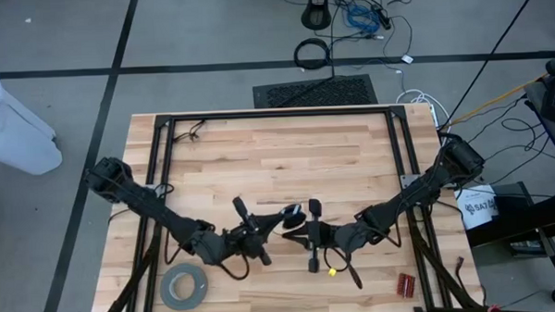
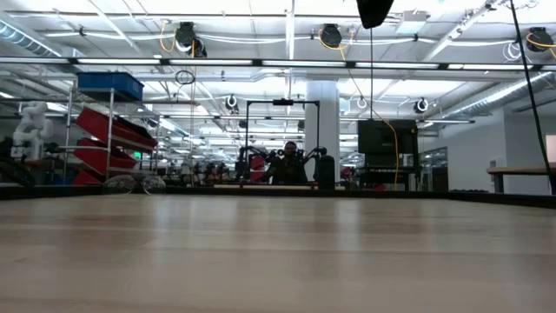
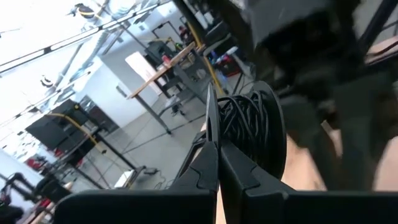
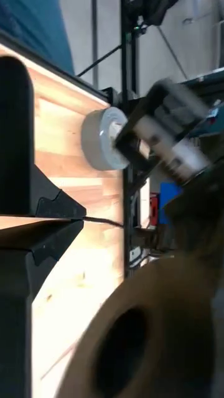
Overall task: Coil cords
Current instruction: Uncoil the black wire from the spool
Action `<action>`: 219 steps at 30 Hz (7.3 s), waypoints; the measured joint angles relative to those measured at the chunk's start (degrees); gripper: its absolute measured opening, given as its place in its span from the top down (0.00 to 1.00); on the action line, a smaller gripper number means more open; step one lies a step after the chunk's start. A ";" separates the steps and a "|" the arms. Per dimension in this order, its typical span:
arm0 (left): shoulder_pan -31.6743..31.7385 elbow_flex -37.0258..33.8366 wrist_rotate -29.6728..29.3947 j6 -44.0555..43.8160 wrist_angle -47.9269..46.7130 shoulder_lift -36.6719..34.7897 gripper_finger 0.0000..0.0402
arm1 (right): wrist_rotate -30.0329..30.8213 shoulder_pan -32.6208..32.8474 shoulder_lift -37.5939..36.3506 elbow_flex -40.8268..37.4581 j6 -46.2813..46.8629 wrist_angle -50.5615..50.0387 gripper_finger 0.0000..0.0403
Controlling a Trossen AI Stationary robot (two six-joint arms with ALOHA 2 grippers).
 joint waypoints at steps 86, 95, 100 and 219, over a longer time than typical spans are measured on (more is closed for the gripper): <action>-3.09 4.47 1.07 -30.19 -58.79 -12.70 1.00 | 17.98 18.82 -15.66 0.02 -5.34 -7.25 1.00; -0.01 4.45 -5.37 -29.87 -54.82 -12.70 1.00 | 8.44 15.38 -13.08 0.02 -5.03 -5.17 1.00; 1.02 4.42 -5.54 -27.46 -48.88 -12.68 1.00 | 2.75 11.88 -11.28 0.02 -5.51 -1.05 1.00; -10.52 4.45 -3.18 -15.22 -35.04 -13.20 1.00 | -5.46 3.04 -3.24 0.00 -9.79 9.58 0.82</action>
